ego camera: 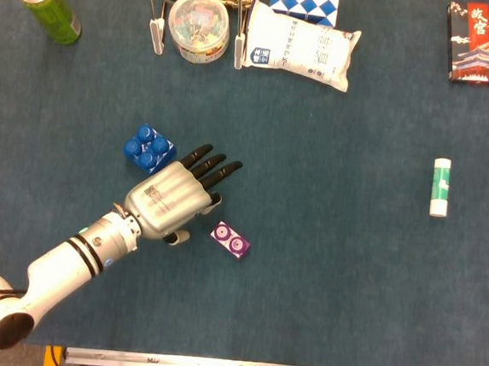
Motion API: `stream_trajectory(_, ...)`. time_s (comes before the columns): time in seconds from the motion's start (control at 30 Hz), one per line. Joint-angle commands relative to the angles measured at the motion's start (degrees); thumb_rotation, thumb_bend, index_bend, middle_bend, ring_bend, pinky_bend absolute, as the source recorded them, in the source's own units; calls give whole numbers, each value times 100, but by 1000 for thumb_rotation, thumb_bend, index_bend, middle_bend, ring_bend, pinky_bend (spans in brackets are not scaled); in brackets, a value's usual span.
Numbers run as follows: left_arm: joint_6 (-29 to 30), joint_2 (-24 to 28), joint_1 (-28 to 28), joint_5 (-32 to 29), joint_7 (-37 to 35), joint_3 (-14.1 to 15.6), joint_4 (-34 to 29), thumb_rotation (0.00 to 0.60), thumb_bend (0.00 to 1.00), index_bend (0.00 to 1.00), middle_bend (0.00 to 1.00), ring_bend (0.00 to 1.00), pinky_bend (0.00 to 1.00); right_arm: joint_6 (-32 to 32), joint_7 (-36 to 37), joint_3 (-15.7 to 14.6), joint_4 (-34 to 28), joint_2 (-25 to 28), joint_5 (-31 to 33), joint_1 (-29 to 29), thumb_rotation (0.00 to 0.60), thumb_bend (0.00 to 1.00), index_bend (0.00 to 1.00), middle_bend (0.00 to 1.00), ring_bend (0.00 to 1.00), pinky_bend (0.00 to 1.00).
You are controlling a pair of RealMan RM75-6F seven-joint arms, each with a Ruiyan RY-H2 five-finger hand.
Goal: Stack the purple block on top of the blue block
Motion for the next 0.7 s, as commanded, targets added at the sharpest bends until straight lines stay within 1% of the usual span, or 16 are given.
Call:
stream_trajectory(0.03, 0, -74, -25, -253, 238, 9, -75, 600, 172, 455, 0, 0, 28, 43, 30, 18, -12, 27, 17, -33, 600, 0, 304, 269, 151, 238)
stream_trajectory(0.17, 13, -127, -84, -673, 599, 17, -189, 600, 172, 455, 0, 0, 28, 102, 61, 32, -45, 75, 25, -81, 600, 0, 305, 269, 151, 238)
stream_trajectory(0.3, 72, -185, -142, -923, 830, 49, -256, 600, 172, 461, 0, 0, 28, 144, 84, 44, -69, 117, 35, -119, 600, 0, 304, 269, 151, 238)
stream_trajectory(0.7, 221, -338, -335, -1292, 1110, 134, -379, 600, 173, 478, 0, 0, 29, 308, 201, 93, -164, 294, 141, -282, 600, 0, 305, 272, 151, 238)
